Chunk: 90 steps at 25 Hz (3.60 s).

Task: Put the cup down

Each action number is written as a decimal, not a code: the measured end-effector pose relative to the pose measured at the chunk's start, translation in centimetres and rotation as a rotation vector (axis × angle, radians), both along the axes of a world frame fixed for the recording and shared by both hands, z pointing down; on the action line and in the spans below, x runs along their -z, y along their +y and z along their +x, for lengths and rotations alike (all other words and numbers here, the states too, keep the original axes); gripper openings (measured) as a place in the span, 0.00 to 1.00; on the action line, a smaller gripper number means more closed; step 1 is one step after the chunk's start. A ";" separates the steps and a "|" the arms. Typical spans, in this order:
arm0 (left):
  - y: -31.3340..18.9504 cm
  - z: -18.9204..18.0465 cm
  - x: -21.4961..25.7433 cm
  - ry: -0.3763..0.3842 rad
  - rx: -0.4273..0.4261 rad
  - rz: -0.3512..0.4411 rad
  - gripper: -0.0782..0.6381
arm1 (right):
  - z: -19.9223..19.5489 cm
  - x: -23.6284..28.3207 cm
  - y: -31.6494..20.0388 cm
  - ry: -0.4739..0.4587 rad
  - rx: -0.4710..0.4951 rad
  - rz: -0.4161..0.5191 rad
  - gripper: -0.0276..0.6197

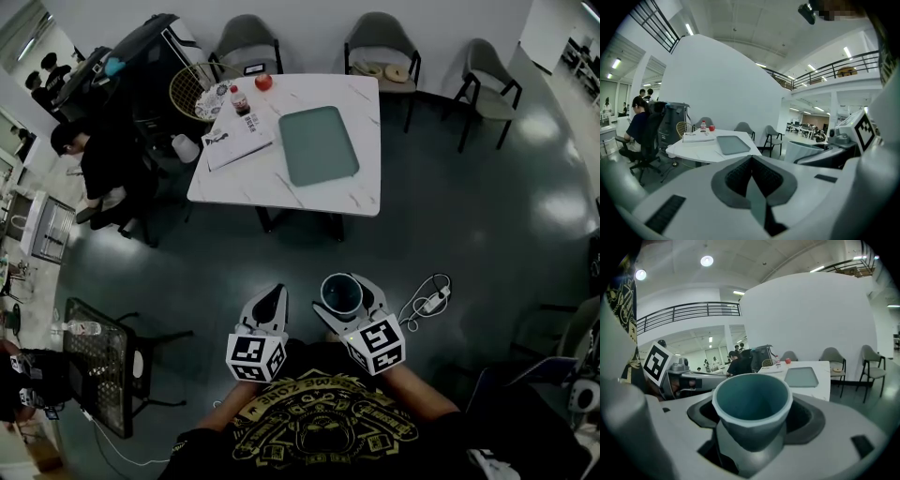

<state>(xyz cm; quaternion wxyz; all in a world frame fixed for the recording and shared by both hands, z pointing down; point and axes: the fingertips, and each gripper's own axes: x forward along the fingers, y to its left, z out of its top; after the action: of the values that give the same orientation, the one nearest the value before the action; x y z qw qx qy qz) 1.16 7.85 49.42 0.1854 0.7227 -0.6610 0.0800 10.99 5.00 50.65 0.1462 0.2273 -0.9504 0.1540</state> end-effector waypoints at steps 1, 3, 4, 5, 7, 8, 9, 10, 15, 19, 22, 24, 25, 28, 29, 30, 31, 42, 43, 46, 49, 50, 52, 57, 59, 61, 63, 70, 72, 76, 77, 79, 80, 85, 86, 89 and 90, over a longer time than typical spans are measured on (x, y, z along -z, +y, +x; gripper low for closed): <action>-0.2 0.2 0.0 -0.001 -0.004 -0.002 0.12 | 0.1 0.0 -0.1 -0.001 -0.002 -0.002 0.62; -0.4 0.5 0.0 -0.004 -0.015 -0.006 0.12 | 0.4 -0.1 -0.3 -0.004 -0.006 -0.003 0.62; -0.6 0.7 -0.1 -0.006 -0.020 -0.007 0.12 | 0.4 -0.1 -0.4 -0.005 -0.009 -0.003 0.62; -0.7 0.8 -0.1 -0.007 -0.025 -0.007 0.12 | 0.5 -0.1 -0.5 -0.004 -0.012 -0.004 0.62; -1.1 0.9 -0.2 -0.006 -0.034 -0.007 0.12 | 0.6 -0.3 -0.8 -0.001 -0.019 -0.007 0.62; -1.4 1.0 -0.3 -0.004 -0.041 -0.008 0.12 | 0.7 -0.4 -0.9 0.001 -0.023 -0.009 0.62; -1.7 1.1 -0.4 -0.002 -0.049 -0.009 0.12 | 0.8 -0.5 -1.1 0.002 -0.029 -0.010 0.62; -2.1 1.3 -0.5 0.000 -0.059 -0.009 0.12 | 0.9 -0.6 -1.3 0.004 -0.037 -0.012 0.62; -4.2 2.0 -0.8 0.008 -0.116 -0.009 0.12 | 1.6 -0.8 -2.9 0.020 -0.090 -0.015 0.62; -5.8 2.2 -1.0 0.011 -0.158 -0.011 0.12 | 1.7 -1.0 -4.2 0.033 -0.124 -0.024 0.62; -7.1 1.4 -1.3 0.016 -0.171 -0.020 0.12 | 1.1 -1.2 -5.3 0.040 -0.139 -0.029 0.62; -7.9 0.7 -1.5 0.024 -0.170 -0.026 0.12 | 0.5 -1.4 -6.1 0.043 -0.147 -0.032 0.62; -8.4 0.4 -1.5 0.027 -0.172 -0.025 0.12 | 0.2 -1.4 -6.6 0.044 -0.151 -0.033 0.62; -10.1 -0.5 -1.4 0.031 -0.188 -0.019 0.12 | -0.7 -1.2 -8.2 0.049 -0.168 -0.030 0.62; -10.7 -0.8 -1.4 0.034 -0.193 -0.020 0.12 | -1.0 -1.1 -8.7 0.052 -0.173 -0.030 0.62; -11.2 -1.1 -1.3 0.037 -0.198 -0.021 0.12 | -1.3 -1.0 -9.1 0.055 -0.178 -0.031 0.62; -11.7 -1.4 -1.2 0.041 -0.202 -0.022 0.12 | -1.6 -0.9 -9.6 0.058 -0.183 -0.032 0.62; -16.1 -3.8 -1.2 0.090 -0.265 -0.014 0.12 | -4.2 -0.4 -13.2 0.096 -0.235 -0.019 0.62; -16.3 -3.9 -1.2 0.096 -0.272 -0.015 0.12 | -4.4 -0.3 -13.4 0.099 -0.239 -0.016 0.62; -17.2 -4.3 -1.2 0.124 -0.303 -0.017 0.12 | -5.1 0.0 -14.1 0.111 -0.255 -0.007 0.62; -17.9 -4.3 -1.0 0.158 -0.352 -0.013 0.12 | -5.6 0.2 -14.7 0.122 -0.278 0.001 0.62; -18.1 -4.3 -0.9 0.168 -0.368 -0.011 0.12 | -5.8 0.3 -14.9 0.125 -0.285 0.004 0.62; -18.5 -4.4 -0.8 0.182 -0.397 -0.007 0.12 | -6.3 0.5 -15.2 0.131 -0.296 0.010 0.62; -19.3 -5.5 -0.6 0.199 -0.447 0.004 0.12 | -7.8 0.8 -16.0 0.142 -0.322 0.026 0.62; -19.4 -5.9 -0.5 0.198 -0.462 0.011 0.12 | -8.4 1.0 -16.2 0.147 -0.328 0.033 0.62; -19.5 -6.2 -0.5 0.200 -0.475 0.018 0.12 | -8.9 1.1 -16.3 0.153 -0.333 0.039 0.62; -19.7 -6.6 -0.5 0.202 -0.483 0.022 0.12 | -9.4 1.2 -16.4 0.157 -0.337 0.043 0.62; -20.0 -7.9 -0.6 0.221 -0.486 0.040 0.12 | -10.6 1.1 -16.8 0.164 -0.341 0.054 0.62; -20.2 -8.3 -0.5 0.225 -0.482 0.043 0.12 | -11.1 1.2 -17.2 0.164 -0.331 0.056 0.62; -20.7 -9.2 -0.7 0.226 -0.466 0.039 0.12 | -12.0 1.0 -18.2 0.156 -0.309 0.055 0.62; -20.9 -9.4 -0.8 0.226 -0.461 0.038 0.12 | -12.2 0.9 -18.5 0.153 -0.304 0.055 0.62; -21.5 -9.7 -0.7 0.222 -0.454 0.037 0.12 | -12.6 1.0 -19.3 0.146 -0.292 0.058 0.62; -21.8 -9.8 -0.6 0.218 -0.451 0.037 0.12 | -12.8 1.1 -19.8 0.143 -0.286 0.060 0.62; -23.6 -10.5 -0.5 0.203 -0.422 0.028 0.12 | -13.4 1.1 -22.6 0.130 -0.261 0.059 0.62; -24.0 -10.6 -0.6 0.201 -0.415 0.025 0.12 | -13.5 1.1 -23.2 0.127 -0.256 0.058 0.62; -25.3 -10.9 -0.7 0.191 -0.394 0.014 0.12 | -13.6 1.1 -25.0 0.121 -0.245 0.053 0.62; -25.8 -11.0 -0.7 0.188 -0.387 0.009 0.12 | -13.6 1.0 -25.6 0.120 -0.243 0.050 0.62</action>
<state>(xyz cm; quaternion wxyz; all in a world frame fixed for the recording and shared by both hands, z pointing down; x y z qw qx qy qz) -9.81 -17.93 50.14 0.2242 0.8412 -0.4901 0.0434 -2.57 -20.60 49.64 0.1771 0.3531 -0.9090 0.1329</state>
